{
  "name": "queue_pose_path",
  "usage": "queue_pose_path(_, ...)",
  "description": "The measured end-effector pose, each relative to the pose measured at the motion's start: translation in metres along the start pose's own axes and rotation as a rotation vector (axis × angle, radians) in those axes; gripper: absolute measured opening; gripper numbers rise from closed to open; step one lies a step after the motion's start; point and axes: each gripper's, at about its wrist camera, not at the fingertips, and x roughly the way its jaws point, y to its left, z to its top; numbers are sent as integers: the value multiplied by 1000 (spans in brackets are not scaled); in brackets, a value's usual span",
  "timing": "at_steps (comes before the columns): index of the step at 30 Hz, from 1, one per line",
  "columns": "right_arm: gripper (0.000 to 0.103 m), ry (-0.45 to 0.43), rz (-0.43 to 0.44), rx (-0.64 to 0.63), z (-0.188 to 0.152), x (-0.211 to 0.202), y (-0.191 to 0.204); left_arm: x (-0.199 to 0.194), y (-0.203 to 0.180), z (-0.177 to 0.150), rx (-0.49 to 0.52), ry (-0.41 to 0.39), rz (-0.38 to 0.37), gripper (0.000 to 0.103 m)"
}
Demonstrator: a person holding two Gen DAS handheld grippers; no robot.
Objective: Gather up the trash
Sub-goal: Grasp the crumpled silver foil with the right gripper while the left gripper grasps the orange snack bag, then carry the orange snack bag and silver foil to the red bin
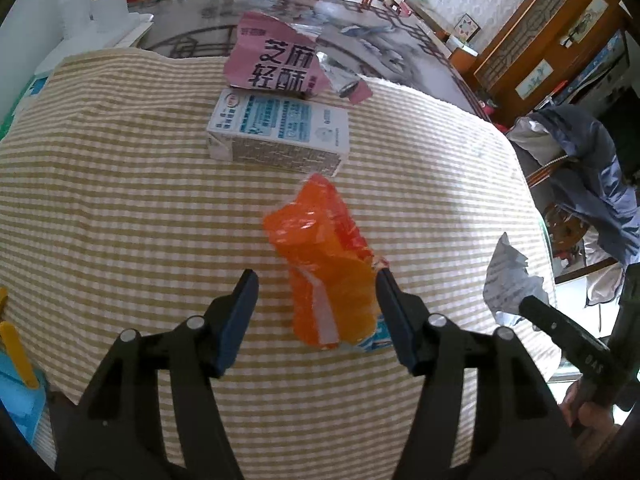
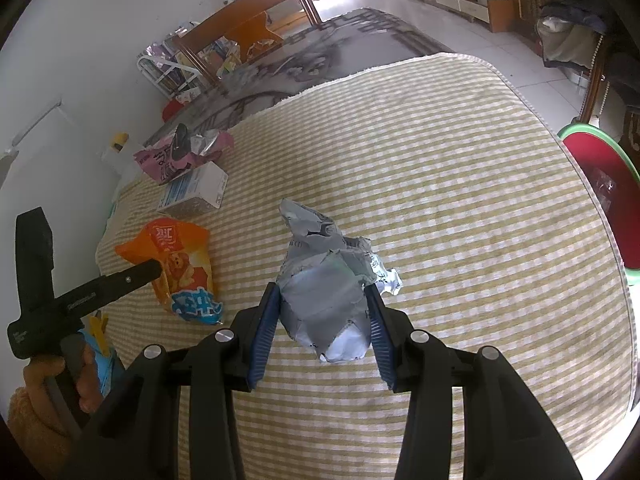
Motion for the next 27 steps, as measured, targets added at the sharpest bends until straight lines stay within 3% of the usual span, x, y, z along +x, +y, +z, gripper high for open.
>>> queue_pose_path(22, 42, -11, 3, 1, -3, -7, -3, 20, -19, 0, -22, 11, -3, 57)
queue_pose_path(27, 42, -30, -2, 1, -3, -15, -7, 25, -20, -2, -36, 16, -4, 43)
